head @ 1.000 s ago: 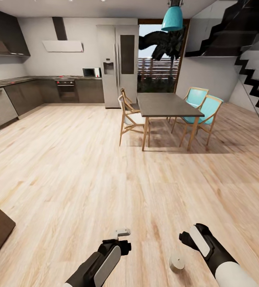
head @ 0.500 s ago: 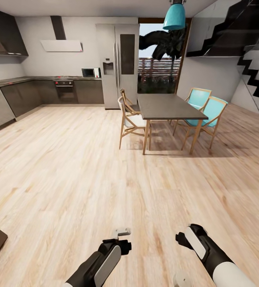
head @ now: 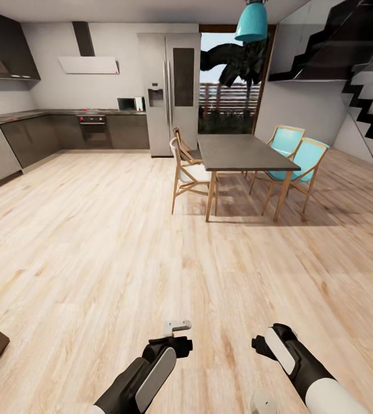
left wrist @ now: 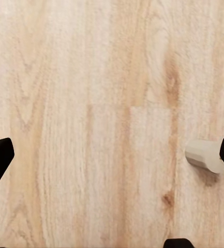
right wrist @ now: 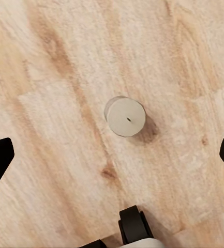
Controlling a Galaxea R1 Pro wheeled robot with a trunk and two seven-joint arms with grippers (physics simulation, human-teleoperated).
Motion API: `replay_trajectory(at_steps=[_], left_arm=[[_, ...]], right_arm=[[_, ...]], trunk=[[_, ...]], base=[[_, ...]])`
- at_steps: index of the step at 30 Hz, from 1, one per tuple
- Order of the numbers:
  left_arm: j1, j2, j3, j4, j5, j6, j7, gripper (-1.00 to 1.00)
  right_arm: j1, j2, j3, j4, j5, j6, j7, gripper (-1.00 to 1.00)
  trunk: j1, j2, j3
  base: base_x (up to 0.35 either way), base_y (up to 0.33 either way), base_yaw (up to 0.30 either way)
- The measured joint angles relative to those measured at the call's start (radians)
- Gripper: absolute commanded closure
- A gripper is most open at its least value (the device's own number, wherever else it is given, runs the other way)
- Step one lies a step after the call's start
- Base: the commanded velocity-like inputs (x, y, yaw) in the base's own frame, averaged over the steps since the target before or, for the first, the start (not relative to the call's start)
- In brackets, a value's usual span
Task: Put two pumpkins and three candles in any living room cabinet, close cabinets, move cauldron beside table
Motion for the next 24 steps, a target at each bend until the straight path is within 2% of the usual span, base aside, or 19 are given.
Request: replay_trajectory(at_steps=[9,13,19,24], left_arm=[[0.0,-0.001,0.002,-0.003,0.003,0.012,-0.001,-1.0],[0.0,-0.002,0.002,-0.008,0.004,0.014,-0.002,-1.0],[0.0,-0.001,0.006,-0.055,0.006,0.077,-0.002,-1.0],[0.0,-0.001,0.007,-0.07,0.007,0.094,-0.002,-1.0]], right_arm=[[0.0,0.001,0.008,0.003,-0.002,0.0,0.001,-1.0],[0.0,0.004,0.035,0.004,0.0,-0.002,0.0,-1.0],[0.0,0.004,0.044,0.004,-0.001,-0.003,0.0,-1.0],[0.0,0.005,0.045,0.004,-0.001,-0.003,0.001,-1.0]], trunk=[[0.035,-0.063,-0.028],[0.05,-0.091,-0.041],[0.073,-0.133,-0.06],[0.092,-0.168,-0.075]], base=[[0.0,0.0,0.0],[0.0,0.0,0.0],[0.0,0.0,0.0],[0.0,0.0,0.0]])
